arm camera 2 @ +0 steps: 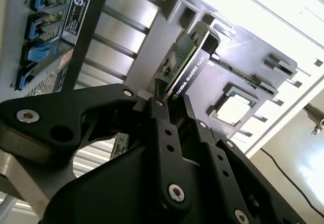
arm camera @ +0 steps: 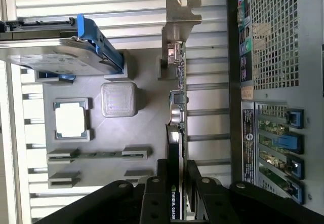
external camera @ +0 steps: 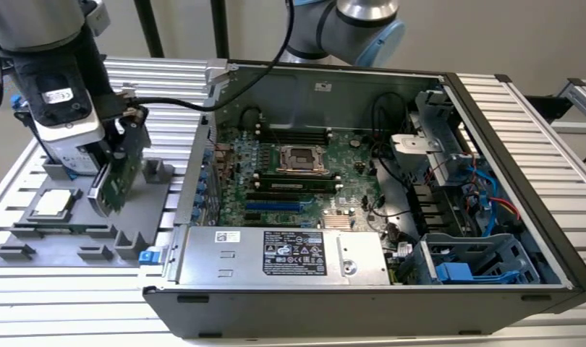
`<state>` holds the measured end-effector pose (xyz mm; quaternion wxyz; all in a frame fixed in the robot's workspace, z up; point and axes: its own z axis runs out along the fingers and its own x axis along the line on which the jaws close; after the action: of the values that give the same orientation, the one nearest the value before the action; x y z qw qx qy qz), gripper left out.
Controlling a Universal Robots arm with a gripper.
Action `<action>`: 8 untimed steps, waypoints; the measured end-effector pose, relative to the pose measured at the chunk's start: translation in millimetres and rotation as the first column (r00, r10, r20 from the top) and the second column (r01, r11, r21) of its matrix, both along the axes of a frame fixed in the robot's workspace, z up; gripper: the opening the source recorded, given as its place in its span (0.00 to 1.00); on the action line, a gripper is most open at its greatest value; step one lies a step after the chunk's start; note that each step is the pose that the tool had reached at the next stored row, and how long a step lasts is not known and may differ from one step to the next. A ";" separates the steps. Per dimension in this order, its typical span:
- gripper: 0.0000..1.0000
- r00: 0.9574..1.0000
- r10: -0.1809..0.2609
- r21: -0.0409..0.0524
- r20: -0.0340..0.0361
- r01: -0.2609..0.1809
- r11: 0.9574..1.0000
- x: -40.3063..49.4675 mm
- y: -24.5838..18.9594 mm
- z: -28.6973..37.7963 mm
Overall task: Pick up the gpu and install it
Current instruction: 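Pick up the gpu and move the gpu toward the slot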
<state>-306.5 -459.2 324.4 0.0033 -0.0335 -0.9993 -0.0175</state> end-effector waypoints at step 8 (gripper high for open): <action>0.00 1.000 0.002 0.000 0.000 -0.002 1.000 0.0 0.0 16.0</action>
<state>-306.5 -459.2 340.4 0.0033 -0.0327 -0.9993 -0.0175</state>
